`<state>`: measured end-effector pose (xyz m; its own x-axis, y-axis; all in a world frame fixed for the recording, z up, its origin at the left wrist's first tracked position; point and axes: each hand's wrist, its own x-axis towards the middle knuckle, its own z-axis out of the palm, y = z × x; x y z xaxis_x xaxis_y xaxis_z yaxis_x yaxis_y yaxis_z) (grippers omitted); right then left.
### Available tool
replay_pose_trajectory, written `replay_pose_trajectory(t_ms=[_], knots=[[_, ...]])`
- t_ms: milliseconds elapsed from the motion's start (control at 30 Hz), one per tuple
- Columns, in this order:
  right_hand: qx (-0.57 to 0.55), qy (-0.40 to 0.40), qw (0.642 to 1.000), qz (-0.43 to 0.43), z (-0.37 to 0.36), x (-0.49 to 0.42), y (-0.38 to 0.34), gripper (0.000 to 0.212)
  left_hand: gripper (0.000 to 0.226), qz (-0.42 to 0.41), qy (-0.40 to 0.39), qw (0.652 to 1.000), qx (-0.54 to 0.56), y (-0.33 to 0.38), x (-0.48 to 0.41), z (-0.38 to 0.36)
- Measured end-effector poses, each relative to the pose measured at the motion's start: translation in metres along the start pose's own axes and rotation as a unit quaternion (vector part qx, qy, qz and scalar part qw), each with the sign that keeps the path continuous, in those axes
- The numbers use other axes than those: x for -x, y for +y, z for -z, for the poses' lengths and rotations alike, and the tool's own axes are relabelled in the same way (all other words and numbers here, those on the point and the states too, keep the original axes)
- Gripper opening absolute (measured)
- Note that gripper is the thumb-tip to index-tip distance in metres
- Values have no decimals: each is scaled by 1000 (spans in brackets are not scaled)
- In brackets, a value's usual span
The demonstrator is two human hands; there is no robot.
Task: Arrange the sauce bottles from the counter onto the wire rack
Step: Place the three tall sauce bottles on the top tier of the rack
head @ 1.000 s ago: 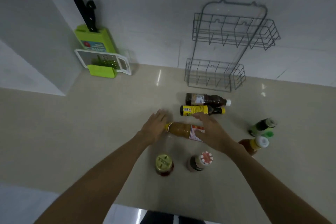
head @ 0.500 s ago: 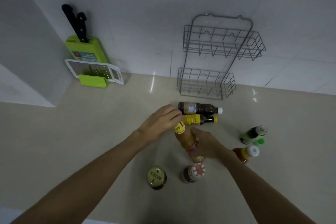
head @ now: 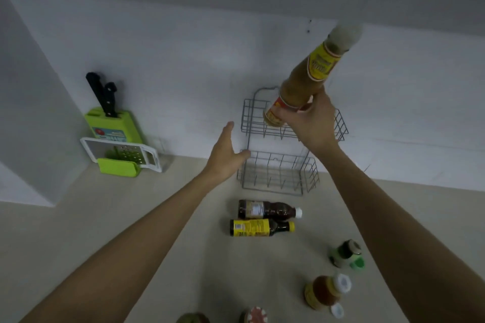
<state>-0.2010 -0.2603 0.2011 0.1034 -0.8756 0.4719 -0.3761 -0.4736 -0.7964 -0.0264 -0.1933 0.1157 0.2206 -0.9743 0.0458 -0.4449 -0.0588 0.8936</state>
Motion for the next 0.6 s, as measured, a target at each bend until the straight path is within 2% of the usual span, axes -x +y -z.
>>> replay_pose_trajectory(t_ms=[67,200,333,467,600], knots=[[-2,7,1000,3,-16,-26,4,62,88,32,-12,999,28,5,-16,-5],[19,-84,996,-17,-44,-53,21,68,93,50,-59,995,63,2,-33,-12],[49,-156,986,-23,-60,-57,38,74,91,27,-59,994,85,-10,-36,-11],[63,-163,984,-16,-67,-50,42,72,97,22,-88,994,67,-16,-39,-11],[77,-168,983,-13,-69,-43,42,76,102,29,-85,994,58,-16,-39,-16]])
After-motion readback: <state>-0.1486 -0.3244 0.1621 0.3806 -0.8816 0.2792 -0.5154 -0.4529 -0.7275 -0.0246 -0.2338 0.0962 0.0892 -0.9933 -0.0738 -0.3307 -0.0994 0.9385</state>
